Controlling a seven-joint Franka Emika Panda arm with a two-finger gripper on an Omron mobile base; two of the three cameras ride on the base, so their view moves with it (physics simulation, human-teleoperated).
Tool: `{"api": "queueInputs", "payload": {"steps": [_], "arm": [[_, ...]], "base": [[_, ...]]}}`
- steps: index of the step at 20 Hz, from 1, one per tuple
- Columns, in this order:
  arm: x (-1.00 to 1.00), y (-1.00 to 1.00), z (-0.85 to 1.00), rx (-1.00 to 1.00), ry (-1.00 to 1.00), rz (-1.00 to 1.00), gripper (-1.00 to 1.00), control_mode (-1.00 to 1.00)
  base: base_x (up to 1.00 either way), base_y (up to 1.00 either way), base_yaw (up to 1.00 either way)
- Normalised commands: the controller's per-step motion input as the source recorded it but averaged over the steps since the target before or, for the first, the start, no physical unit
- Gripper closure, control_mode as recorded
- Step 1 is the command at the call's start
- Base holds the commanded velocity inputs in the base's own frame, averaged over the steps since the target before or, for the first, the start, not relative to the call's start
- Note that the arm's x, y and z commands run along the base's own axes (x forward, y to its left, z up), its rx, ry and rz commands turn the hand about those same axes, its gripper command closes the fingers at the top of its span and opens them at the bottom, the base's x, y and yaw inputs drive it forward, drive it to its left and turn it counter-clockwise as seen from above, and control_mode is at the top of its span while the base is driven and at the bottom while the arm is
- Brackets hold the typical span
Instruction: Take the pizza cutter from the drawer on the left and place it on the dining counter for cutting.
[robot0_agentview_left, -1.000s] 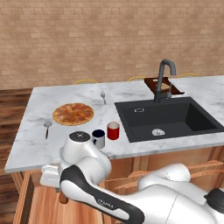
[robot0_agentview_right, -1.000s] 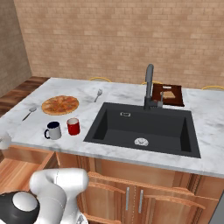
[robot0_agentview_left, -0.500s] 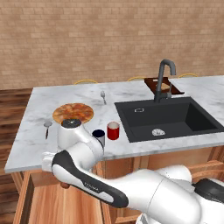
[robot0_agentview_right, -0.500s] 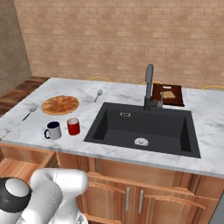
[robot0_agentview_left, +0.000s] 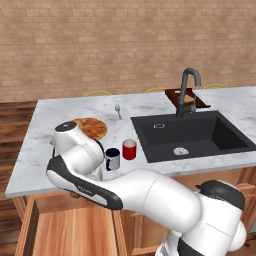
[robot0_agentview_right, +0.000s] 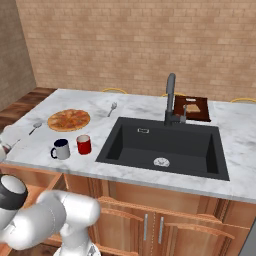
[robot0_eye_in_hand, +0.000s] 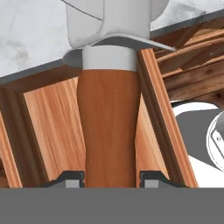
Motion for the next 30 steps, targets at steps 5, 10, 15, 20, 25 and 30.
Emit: {"api": "queueInputs", "payload": {"steps": [5, 10, 15, 20, 25, 30], "arm": [[0.51, 0.0, 0.0, -0.14, 0.0, 0.0, 1.0, -1.0], [0.52, -0.04, 0.0, -0.1, 0.0, 0.0, 1.0, -1.0], [0.38, -0.11, -0.11, -0.04, 0.0, 0.0, 1.0, -1.0], [0.26, -0.13, -0.42, -0.01, -0.01, 0.0, 1.0, -1.0], [0.18, -0.11, -0.5, 0.0, -0.08, 0.0, 1.0, -1.0], [0.35, -0.04, -0.29, 0.0, -0.08, 0.0, 1.0, -1.0]], "base": [[0.0, 0.0, 0.0], [0.0, 0.0, 0.0], [0.0, 0.0, 0.0], [0.0, 0.0, 0.0], [0.0, 0.0, 0.0], [0.0, 0.0, 0.0]]}}
